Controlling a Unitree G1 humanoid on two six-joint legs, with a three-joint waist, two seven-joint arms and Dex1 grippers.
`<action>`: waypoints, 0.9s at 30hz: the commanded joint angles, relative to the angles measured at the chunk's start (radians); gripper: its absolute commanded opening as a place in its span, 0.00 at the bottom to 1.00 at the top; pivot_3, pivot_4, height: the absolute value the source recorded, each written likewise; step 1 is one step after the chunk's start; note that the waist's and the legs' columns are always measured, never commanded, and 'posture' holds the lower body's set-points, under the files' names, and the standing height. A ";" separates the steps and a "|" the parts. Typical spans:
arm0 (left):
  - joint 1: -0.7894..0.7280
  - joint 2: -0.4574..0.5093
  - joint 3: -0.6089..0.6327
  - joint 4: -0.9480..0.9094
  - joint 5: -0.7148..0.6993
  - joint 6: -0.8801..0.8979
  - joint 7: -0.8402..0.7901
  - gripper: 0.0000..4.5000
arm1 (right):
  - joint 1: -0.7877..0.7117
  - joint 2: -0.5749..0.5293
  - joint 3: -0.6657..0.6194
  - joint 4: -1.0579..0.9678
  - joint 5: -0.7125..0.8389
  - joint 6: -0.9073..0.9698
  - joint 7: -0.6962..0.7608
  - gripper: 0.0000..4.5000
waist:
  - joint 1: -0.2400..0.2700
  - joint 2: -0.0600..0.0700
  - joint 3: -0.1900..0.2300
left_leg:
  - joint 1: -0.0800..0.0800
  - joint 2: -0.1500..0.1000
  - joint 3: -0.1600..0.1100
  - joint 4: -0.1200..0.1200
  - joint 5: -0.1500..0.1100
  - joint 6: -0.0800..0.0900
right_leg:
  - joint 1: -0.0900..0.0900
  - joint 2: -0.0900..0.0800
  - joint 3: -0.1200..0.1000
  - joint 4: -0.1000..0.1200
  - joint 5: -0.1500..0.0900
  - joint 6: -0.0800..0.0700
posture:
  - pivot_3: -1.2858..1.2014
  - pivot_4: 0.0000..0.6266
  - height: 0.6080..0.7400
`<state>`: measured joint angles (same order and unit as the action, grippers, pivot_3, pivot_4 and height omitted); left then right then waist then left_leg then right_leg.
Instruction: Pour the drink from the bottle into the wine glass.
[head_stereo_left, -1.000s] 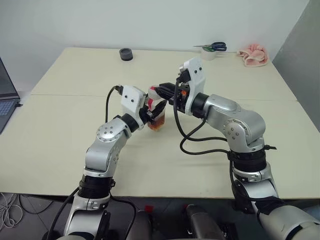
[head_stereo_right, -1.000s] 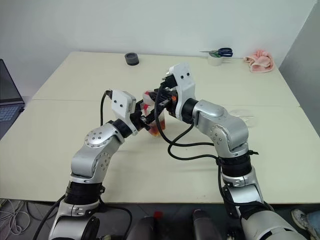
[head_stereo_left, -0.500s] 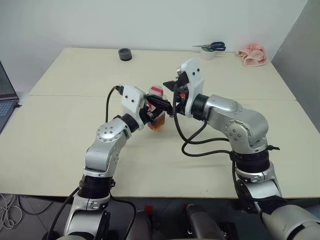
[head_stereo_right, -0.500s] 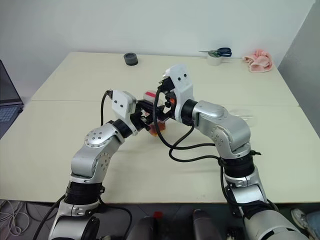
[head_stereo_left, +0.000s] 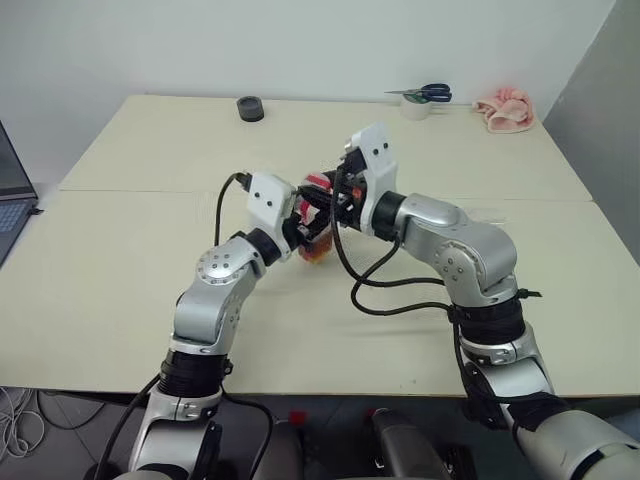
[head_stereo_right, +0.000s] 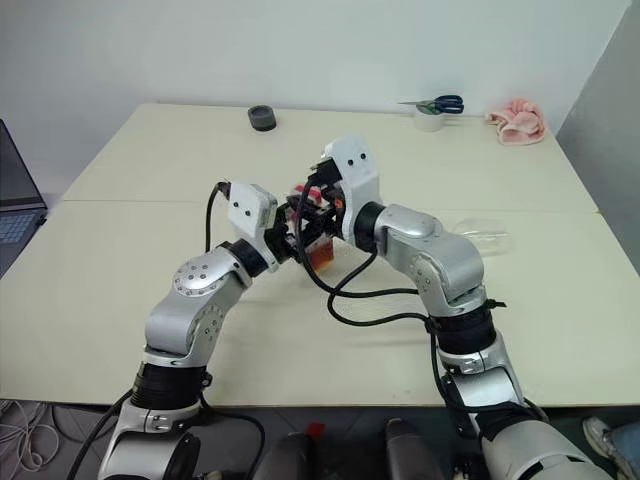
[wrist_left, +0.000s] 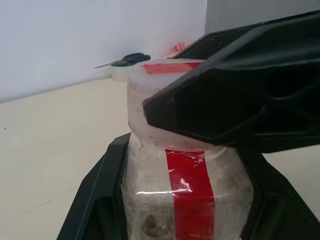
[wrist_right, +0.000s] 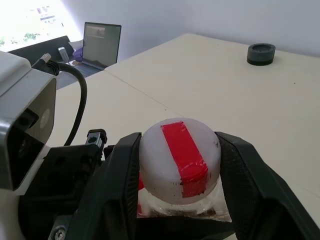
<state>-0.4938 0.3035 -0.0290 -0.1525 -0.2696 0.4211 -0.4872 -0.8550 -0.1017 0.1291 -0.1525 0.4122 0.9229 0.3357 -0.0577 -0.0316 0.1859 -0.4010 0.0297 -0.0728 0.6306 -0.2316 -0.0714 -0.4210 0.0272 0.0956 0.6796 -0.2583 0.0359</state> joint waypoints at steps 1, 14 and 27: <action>-0.009 -0.009 -0.004 -0.053 -0.004 -0.023 0.000 0.48 | -0.030 0.007 -0.031 -0.023 0.002 -0.027 -0.005 0.42 | 0.000 0.000 0.000 | 0.000 0.000 0.000 0.000 0.000 0.000 | 0.000 0.000 0.000 0.000 0.000 0.000 | 0.52 0.24 1.00; -0.027 -0.009 -0.021 -0.046 -0.041 -0.006 -0.062 0.48 | -0.172 -0.123 0.084 0.376 0.011 -0.382 0.669 0.42 | -0.001 0.000 0.000 | 0.001 0.000 0.000 0.000 0.000 0.000 | 0.001 0.000 0.000 -0.001 0.000 0.000 | 0.52 0.24 1.00; -0.028 -0.014 -0.021 -0.093 -0.078 0.047 -0.100 0.48 | -0.429 -0.142 0.017 1.034 -0.145 -0.769 0.986 0.42 | -0.007 0.001 0.001 | 0.000 -0.001 0.001 -0.001 0.000 0.000 | 0.000 -0.001 0.000 -0.001 0.003 -0.005 | 0.52 0.24 1.00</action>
<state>-0.4951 0.3015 -0.0289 -0.1561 -0.3039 0.4822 -0.5440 -1.2439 -0.2373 0.1743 0.8782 0.2832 0.1787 1.3181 -0.0645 -0.0305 0.1869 -0.4009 0.0289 -0.0722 0.6299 -0.2317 -0.0715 -0.4209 0.0256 0.0953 0.6791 -0.2554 0.0312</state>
